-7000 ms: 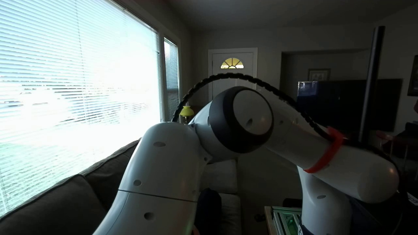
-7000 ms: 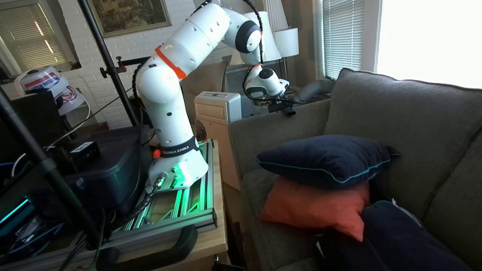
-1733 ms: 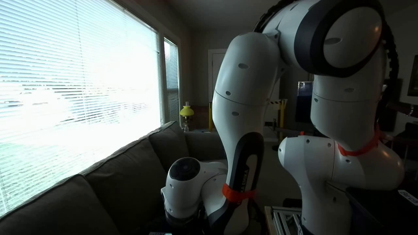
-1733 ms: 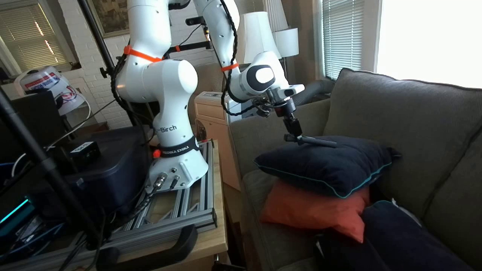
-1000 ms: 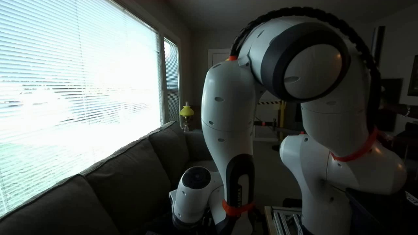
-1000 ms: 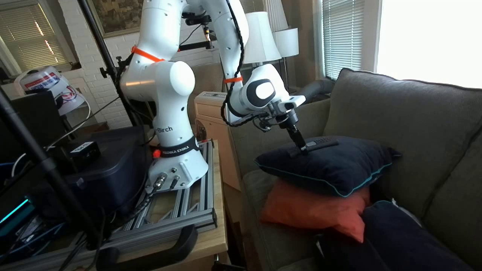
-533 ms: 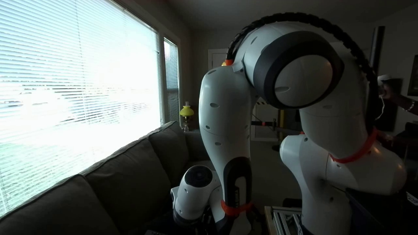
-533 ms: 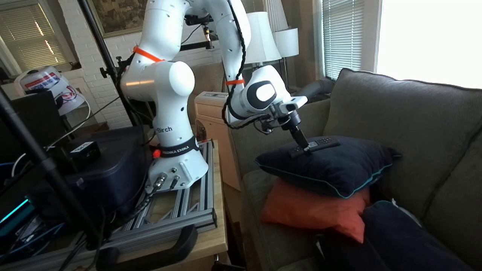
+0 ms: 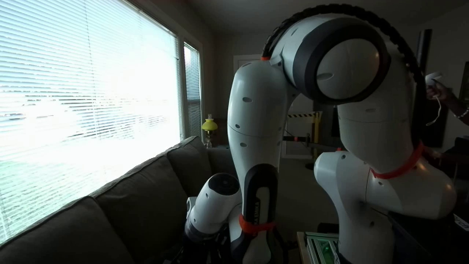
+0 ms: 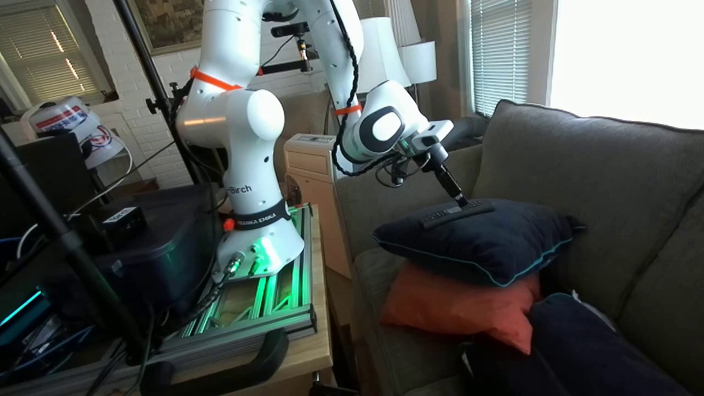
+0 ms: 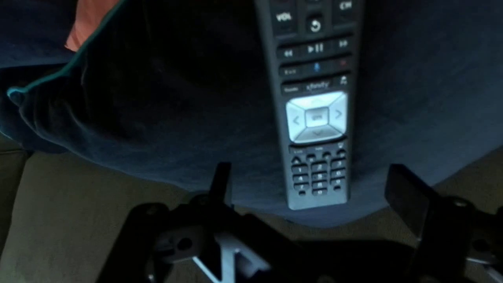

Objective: Put the remote on the pillow

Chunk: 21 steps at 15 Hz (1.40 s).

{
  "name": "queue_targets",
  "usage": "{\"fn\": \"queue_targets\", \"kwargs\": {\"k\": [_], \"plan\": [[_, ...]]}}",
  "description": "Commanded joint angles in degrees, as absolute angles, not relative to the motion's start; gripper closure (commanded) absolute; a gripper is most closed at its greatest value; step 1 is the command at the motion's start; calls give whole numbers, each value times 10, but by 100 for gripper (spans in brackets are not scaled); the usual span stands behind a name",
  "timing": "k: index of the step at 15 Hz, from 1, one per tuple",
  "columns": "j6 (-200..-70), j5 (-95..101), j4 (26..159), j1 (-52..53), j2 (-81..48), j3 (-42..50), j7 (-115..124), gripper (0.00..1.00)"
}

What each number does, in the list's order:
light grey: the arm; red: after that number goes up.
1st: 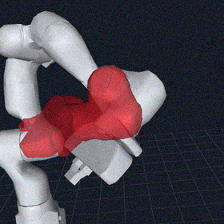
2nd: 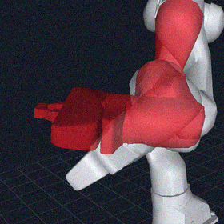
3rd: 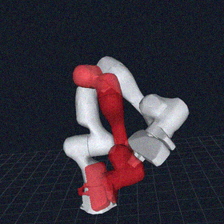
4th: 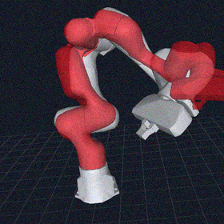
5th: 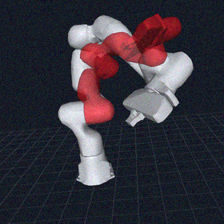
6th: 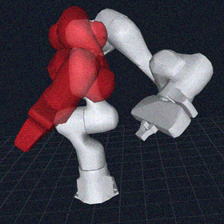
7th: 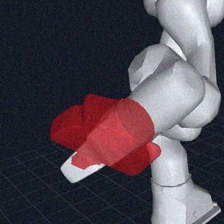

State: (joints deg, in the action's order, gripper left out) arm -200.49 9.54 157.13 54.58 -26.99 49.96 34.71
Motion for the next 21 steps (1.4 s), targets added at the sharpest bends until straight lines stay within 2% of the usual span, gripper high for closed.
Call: {"fn": "queue_targets", "kwargs": {"k": [1, 7, 10, 12, 21], "plan": [[-1999, 93, 1572, 536, -217, 491, 356, 0], [-1931, 113, 1596, 545, -110, 507, 341, 0], [-1847, 153, 1572, 513, -55, 477, 352, 0], [-1809, 150, 1591, 535, -15, 498, 327, 0], [-1579, 226, 1564, 523, 83, 483, 317, 0]]}}
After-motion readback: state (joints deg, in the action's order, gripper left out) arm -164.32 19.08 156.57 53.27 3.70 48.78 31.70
